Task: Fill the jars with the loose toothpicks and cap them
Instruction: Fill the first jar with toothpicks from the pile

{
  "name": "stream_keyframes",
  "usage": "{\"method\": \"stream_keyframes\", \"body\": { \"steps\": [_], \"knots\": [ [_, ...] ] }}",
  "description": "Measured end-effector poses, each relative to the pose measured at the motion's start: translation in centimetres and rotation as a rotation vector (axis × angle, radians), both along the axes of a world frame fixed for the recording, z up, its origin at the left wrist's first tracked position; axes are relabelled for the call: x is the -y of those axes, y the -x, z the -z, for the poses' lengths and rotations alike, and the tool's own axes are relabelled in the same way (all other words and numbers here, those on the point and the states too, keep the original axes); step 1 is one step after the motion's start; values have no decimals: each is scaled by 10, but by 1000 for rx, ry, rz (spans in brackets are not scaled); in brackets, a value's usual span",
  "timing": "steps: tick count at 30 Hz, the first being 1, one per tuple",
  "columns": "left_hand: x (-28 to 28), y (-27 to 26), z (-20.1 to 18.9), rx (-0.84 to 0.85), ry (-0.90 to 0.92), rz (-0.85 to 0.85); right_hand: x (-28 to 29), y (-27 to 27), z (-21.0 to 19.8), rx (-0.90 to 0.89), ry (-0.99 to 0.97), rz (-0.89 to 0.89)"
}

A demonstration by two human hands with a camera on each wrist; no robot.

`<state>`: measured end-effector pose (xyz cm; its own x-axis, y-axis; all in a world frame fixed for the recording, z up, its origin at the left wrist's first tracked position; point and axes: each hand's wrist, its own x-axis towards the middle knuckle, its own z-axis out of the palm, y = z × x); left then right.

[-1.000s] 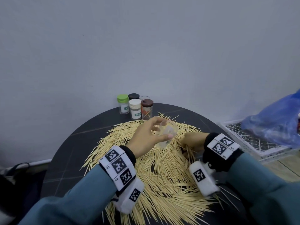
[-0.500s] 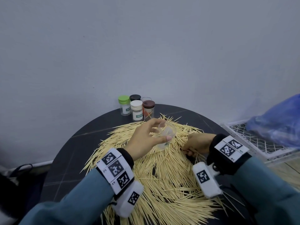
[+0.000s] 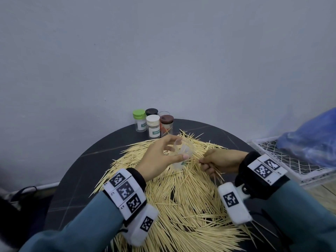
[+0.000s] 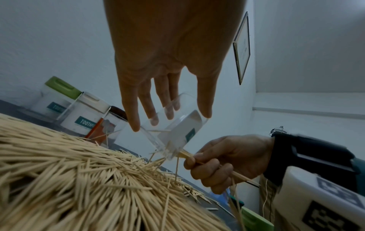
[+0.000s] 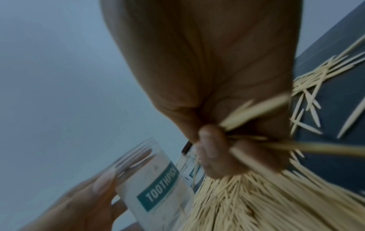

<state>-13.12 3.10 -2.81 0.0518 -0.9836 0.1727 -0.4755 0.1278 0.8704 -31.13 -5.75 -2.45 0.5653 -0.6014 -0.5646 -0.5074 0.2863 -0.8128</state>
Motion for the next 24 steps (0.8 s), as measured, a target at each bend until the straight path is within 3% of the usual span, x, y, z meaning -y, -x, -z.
{"method": "stream_keyframes", "body": {
  "steps": [7,11,18,24],
  "knots": [
    [1,-10,-6,-26,28,-59,-8,-15,-1,416,68,135],
    [3,-17,-7,-50,28,-101,-4,-22,-7,513,214,214],
    [3,-15,-2,-38,-79,-49,-4,-40,-27,735,280,327],
    [5,-12,5,-42,-144,-8,-13,-56,-26,823,407,285]
  ]
}}
